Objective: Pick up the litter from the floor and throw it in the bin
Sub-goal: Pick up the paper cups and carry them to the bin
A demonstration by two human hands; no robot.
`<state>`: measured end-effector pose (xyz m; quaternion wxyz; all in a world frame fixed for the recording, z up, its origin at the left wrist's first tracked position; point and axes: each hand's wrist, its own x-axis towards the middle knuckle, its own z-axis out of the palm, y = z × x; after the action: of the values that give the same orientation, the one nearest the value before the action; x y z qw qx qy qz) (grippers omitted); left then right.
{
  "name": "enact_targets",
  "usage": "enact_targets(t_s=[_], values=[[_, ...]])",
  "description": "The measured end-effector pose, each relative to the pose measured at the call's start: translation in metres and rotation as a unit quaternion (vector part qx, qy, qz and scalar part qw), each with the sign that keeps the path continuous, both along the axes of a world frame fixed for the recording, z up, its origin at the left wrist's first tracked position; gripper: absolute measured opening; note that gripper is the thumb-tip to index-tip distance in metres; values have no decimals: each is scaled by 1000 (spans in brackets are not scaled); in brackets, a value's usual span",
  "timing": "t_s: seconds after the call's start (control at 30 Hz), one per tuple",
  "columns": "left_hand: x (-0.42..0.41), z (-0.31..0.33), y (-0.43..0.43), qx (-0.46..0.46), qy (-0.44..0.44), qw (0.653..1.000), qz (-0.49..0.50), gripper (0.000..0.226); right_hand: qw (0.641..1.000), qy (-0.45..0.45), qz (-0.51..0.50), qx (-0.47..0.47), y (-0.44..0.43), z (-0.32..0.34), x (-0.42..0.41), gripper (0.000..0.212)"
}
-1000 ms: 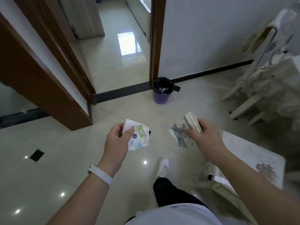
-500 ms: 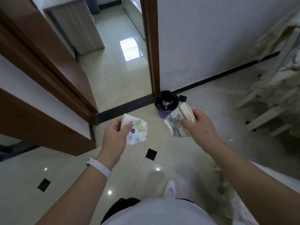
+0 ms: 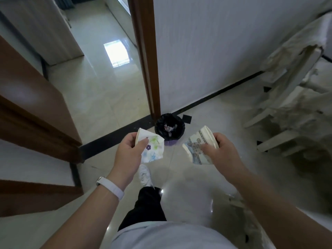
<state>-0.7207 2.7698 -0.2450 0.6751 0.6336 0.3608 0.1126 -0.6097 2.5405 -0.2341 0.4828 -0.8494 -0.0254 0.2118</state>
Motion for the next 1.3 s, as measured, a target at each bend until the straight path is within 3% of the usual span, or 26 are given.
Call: enact_targets(t_s=[0.37, 0.67, 0.93, 1.1, 1.3], values=[[193, -42, 163, -18, 23, 993, -112, 7, 997, 10, -49, -53, 151, 7, 139, 19], [276, -91, 195, -51, 90, 986, -130, 8, 993, 62, -62, -78, 189, -43, 206, 14], [327, -185, 189, -29, 170, 982, -80, 7, 986, 141, -34, -84, 189, -172, 278, 19], [353, -276, 180, -23, 207, 977, -47, 9, 981, 155, 12, -118, 187, -271, 321, 19], [390, -431, 163, -5, 258, 965, -48, 6, 978, 139, 48, -150, 185, -405, 360, 16]])
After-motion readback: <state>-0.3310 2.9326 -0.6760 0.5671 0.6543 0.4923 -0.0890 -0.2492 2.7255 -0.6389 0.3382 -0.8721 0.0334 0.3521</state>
